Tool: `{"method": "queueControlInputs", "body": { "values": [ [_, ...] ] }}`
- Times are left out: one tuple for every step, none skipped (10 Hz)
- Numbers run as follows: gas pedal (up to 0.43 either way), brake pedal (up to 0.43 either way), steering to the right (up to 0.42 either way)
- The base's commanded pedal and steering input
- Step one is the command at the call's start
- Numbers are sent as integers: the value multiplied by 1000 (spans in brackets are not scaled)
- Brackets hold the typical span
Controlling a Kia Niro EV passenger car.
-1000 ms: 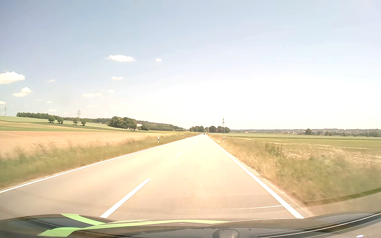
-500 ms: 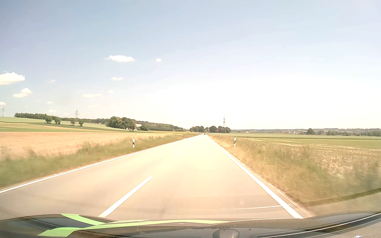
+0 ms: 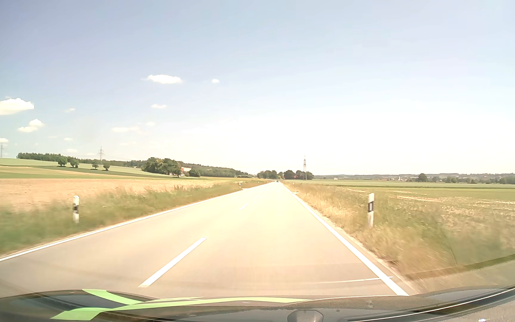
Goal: Follow the waypoints while adhering to traffic rules and regulations
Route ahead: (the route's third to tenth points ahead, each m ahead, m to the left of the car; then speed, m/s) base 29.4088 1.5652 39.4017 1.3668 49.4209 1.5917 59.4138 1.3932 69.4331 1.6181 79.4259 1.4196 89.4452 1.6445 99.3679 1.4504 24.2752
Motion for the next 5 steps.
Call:
{"method": "queueControlInputs", "body": {
  "values": [
    [268,0,-2],
    [268,0,-1],
    [268,0,-1],
    [260,0,-1],
    [248,0,-1]
  ]
}}
